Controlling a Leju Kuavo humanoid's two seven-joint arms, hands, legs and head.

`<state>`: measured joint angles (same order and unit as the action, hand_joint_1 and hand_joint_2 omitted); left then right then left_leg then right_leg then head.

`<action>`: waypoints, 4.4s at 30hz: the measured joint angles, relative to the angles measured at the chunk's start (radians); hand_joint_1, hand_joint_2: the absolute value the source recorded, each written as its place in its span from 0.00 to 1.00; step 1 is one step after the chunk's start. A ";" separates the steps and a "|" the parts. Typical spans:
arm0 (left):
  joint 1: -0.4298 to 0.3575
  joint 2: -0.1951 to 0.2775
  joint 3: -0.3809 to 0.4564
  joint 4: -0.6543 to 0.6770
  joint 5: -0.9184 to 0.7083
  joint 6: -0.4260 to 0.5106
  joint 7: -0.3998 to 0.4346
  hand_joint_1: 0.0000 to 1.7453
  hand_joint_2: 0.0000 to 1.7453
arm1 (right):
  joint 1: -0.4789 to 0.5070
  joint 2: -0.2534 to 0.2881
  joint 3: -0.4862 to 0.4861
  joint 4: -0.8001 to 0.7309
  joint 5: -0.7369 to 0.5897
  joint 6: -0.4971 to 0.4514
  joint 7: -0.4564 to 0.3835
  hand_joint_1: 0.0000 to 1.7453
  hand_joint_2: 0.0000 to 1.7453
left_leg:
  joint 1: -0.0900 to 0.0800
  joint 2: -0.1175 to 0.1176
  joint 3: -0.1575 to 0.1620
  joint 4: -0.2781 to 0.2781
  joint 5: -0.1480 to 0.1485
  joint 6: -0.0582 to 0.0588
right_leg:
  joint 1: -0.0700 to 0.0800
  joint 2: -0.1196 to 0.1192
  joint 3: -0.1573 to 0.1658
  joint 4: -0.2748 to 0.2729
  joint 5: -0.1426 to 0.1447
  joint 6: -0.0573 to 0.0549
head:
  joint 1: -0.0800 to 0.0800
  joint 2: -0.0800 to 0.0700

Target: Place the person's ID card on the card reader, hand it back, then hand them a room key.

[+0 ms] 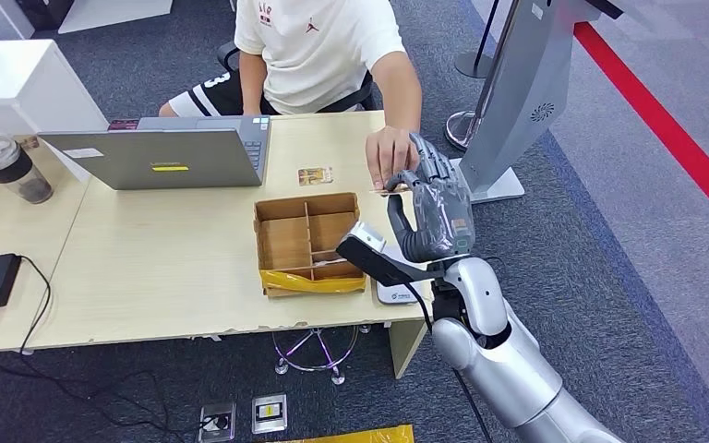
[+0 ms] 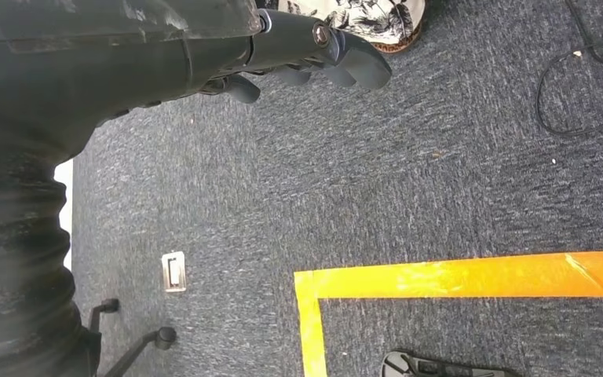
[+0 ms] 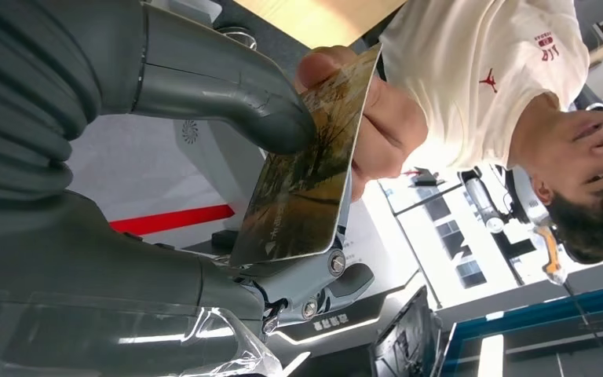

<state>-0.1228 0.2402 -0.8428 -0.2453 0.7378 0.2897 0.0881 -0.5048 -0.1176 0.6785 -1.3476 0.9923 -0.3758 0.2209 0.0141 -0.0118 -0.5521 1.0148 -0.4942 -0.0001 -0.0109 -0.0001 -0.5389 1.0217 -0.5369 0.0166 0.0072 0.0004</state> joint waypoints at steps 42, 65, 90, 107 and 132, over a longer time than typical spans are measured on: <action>0.000 0.013 -0.004 0.000 0.021 0.007 0.019 0.00 1.00 | 0.109 0.003 -0.036 0.283 -0.187 -0.125 -0.117 1.00 1.00 | 0.000 0.000 -0.001 0.000 0.000 0.000 | 0.000 0.000 0.000 0.000 0.000 0.000 | 0.000 0.000; 0.000 0.013 -0.004 0.000 0.004 0.007 0.019 0.00 1.00 | 0.080 0.049 0.006 0.446 -0.248 -0.159 -0.131 1.00 1.00 | 0.000 0.000 -0.001 0.000 0.000 0.000 | 0.000 0.000 0.000 0.000 0.000 0.000 | 0.000 0.000; 0.000 0.012 -0.004 0.000 0.032 0.022 0.042 0.00 1.00 | 0.064 0.113 0.009 0.645 -0.270 -0.194 -0.150 1.00 1.00 | 0.000 0.000 0.000 0.000 0.000 0.000 | 0.000 0.000 0.000 0.000 0.000 0.000 | 0.000 0.000; 0.001 0.013 -0.004 0.000 0.012 0.022 0.046 0.00 1.00 | 0.015 0.099 0.014 0.707 -0.336 -0.267 -0.144 1.00 1.00 | 0.000 0.000 0.000 0.000 0.000 0.000 | 0.000 0.000 0.000 0.000 0.000 0.000 | 0.000 0.000; 0.001 0.015 -0.004 0.000 -0.012 0.021 0.045 0.00 1.00 | 0.024 -0.054 -0.148 -0.140 -0.224 -0.204 -0.055 1.00 1.00 | 0.000 0.002 0.000 0.000 0.000 0.000 | 0.000 0.001 0.001 0.000 0.000 -0.001 | 0.000 0.000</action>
<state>-0.1221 0.2556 -0.8465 -0.2453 0.7256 0.3103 0.1330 -0.4810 -0.1711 0.5308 -1.4871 0.7683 -0.5802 0.1657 0.0141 -0.0100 -0.5518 1.0149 -0.4943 -0.0006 -0.0109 0.0005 -0.5383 1.0219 -0.5364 0.0161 0.0072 0.0004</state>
